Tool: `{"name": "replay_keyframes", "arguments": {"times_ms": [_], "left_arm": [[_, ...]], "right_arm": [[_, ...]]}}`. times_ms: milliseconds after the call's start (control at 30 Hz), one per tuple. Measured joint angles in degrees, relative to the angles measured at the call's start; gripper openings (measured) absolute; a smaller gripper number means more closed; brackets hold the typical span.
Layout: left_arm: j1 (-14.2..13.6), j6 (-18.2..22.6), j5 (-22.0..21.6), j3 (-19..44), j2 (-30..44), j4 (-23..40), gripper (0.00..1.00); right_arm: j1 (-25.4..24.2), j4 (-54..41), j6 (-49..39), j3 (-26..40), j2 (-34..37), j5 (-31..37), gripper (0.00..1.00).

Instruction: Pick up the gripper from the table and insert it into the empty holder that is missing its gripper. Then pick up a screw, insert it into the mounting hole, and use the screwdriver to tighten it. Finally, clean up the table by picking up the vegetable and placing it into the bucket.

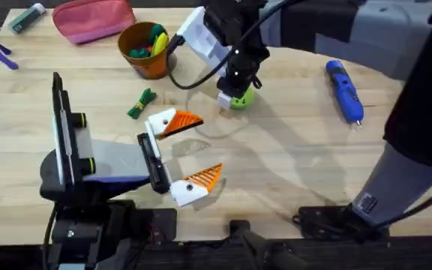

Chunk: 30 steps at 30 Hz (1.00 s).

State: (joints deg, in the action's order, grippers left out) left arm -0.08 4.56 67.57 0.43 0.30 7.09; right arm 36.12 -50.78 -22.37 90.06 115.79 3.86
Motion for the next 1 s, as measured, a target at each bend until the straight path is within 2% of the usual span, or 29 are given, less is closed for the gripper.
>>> {"name": "replay_keyframes", "arguments": {"times_ms": [367, 1000], "left_arm": [[0.00, 0.00, 0.00, 0.00, 0.00, -0.01, 0.985], [0.00, 0.00, 0.00, 0.00, 0.00, -0.02, 0.985]], "right_arm": [[0.60, 0.50, 0.00, 0.00, 0.00, 0.00, 0.430], [0.94, 0.68, 0.00, 0.20, 0.00, -0.11, 0.184]]}}
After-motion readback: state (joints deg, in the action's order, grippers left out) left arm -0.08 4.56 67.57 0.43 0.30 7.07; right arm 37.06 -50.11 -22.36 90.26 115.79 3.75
